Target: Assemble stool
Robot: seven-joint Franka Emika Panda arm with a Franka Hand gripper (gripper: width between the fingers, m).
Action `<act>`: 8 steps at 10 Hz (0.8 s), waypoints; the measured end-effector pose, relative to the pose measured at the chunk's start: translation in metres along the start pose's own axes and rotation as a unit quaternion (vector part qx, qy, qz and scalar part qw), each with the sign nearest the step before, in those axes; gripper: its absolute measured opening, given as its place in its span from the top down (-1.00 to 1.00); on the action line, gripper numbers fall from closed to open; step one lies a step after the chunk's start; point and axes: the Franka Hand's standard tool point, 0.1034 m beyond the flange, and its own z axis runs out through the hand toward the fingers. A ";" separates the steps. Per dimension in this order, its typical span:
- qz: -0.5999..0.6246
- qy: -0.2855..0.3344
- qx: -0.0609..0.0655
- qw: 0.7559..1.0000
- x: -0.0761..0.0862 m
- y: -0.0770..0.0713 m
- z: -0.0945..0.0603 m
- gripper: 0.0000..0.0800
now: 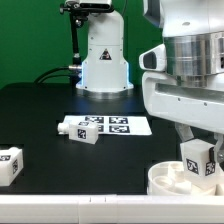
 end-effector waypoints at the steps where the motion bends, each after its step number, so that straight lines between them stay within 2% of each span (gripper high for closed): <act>1: 0.083 -0.004 0.007 0.997 -0.001 0.000 0.000 0.15; 2: 0.150 -0.002 0.015 0.989 -0.002 0.001 0.000 0.15; 5: 0.123 -0.002 0.014 0.992 -0.002 0.001 0.001 0.12; 6: 0.097 -0.003 0.012 0.995 -0.002 0.001 0.000 -0.33; 7: 0.037 -0.008 0.006 0.999 0.002 0.003 -0.011 -0.56; 8: -0.046 -0.006 0.010 0.999 0.007 0.003 -0.020 -0.56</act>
Offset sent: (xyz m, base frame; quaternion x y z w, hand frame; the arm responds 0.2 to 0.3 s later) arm 0.0000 0.0000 0.0000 0.0000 0.0000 0.0650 0.9979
